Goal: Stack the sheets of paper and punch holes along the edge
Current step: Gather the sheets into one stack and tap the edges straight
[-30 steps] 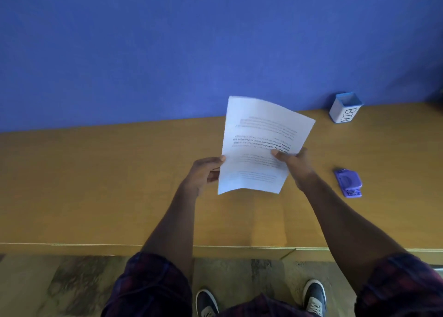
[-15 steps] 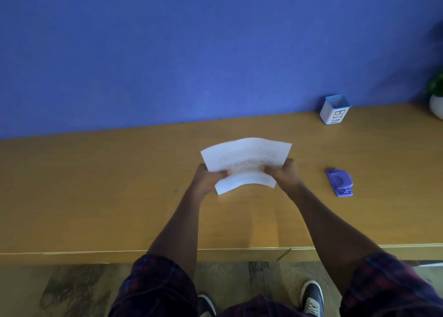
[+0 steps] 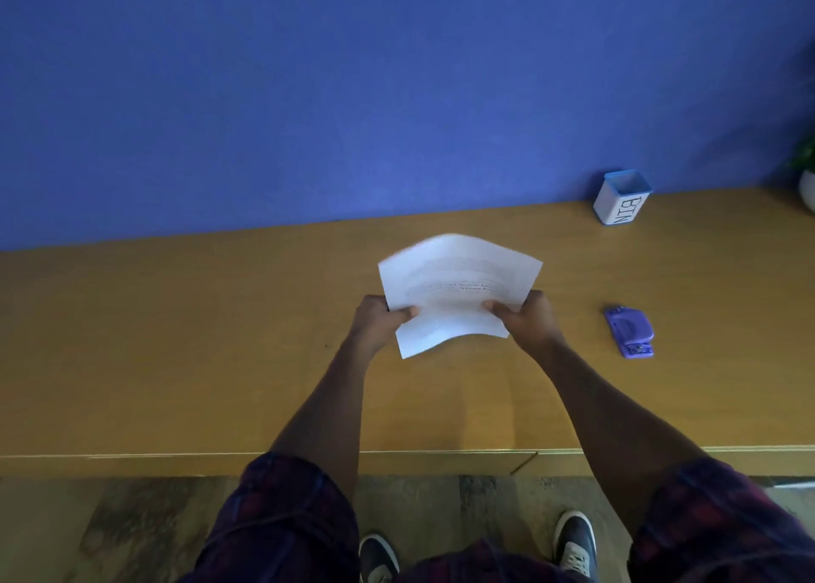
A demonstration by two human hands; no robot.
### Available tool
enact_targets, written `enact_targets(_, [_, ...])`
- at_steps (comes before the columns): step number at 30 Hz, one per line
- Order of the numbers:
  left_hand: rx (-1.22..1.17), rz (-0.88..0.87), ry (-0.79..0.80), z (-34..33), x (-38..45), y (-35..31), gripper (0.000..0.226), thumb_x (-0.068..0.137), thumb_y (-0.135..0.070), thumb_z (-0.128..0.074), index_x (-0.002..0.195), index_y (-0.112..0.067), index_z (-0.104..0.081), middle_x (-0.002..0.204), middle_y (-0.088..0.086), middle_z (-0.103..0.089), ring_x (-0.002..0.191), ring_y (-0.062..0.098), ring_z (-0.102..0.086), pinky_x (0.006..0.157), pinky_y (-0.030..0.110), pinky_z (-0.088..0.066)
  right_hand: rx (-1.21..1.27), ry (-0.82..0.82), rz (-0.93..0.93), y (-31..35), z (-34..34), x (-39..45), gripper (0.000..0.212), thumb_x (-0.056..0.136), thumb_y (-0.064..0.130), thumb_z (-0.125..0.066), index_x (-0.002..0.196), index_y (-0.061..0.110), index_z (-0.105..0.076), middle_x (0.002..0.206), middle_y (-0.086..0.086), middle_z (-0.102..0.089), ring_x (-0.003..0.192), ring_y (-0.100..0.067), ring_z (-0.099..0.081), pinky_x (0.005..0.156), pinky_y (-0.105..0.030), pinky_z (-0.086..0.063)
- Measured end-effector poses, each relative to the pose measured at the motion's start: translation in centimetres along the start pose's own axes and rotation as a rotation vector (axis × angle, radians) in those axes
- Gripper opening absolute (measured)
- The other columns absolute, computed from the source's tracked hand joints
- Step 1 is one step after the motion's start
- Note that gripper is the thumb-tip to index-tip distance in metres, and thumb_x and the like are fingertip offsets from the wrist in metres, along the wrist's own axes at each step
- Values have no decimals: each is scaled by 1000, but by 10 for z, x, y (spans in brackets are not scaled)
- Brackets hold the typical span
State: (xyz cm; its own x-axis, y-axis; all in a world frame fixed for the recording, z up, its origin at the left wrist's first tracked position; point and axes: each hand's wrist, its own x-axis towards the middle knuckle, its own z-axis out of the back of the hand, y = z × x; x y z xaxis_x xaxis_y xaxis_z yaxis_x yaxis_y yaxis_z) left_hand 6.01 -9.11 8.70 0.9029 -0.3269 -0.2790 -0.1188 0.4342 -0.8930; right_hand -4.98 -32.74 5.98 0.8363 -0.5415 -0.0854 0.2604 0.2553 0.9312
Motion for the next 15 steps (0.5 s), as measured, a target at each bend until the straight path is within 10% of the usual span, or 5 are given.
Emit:
enact_targets(8, [-86, -37, 45, -2, -4, 0, 33, 83, -9, -84, 115, -12, -76, 117, 8, -77, 113, 27, -71, 99, 45, -57, -207, 3, 32, -2, 2, 2, 16, 86, 20, -77, 97, 9, -77, 71, 9, -68, 76, -20, -71, 63, -25, -49])
enact_targets(15, [-349, 97, -118, -11, -2, 4, 18, 86, 4, -64, 89, -13, -60, 87, 7, -62, 79, 23, -57, 71, 33, -49, -53, -154, -216, -22, -3, -6, 85, 76, 29, -85, 148, 15, -42, 140, -6, -56, 122, -24, -57, 97, -40, -50])
